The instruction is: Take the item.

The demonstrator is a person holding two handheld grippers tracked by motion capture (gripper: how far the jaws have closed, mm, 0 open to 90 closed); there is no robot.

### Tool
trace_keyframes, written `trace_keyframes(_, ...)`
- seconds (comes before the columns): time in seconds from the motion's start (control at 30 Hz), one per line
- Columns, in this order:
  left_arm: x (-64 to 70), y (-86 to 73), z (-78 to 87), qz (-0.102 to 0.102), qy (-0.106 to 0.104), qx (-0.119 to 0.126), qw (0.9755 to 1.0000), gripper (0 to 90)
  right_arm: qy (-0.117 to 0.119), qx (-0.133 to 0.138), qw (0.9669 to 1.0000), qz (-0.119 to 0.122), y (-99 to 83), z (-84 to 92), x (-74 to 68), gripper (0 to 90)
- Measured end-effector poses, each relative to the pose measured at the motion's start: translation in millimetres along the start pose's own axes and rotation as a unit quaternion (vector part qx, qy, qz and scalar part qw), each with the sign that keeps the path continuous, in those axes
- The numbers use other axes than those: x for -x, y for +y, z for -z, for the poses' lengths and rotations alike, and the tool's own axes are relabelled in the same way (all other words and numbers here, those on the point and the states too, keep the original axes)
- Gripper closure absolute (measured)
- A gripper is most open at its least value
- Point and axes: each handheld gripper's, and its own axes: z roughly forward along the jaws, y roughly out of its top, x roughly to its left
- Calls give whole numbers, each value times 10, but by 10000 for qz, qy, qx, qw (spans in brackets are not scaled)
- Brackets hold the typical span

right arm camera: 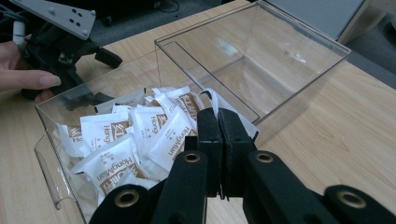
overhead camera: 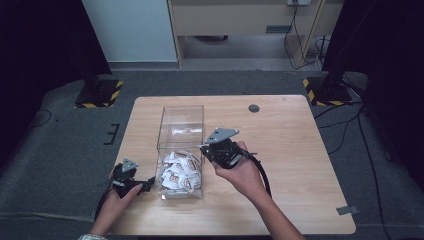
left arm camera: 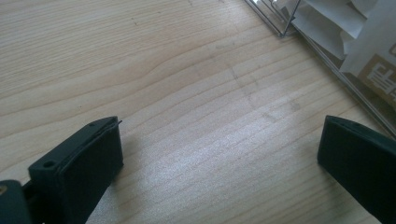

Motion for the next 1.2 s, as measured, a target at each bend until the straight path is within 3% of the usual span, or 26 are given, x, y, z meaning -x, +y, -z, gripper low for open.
trace_keyframes(1.2, 1, 0, 0, 5, -1, 1, 10000, 0, -388, 30, 9989, -266, -256, 232, 366, 887)
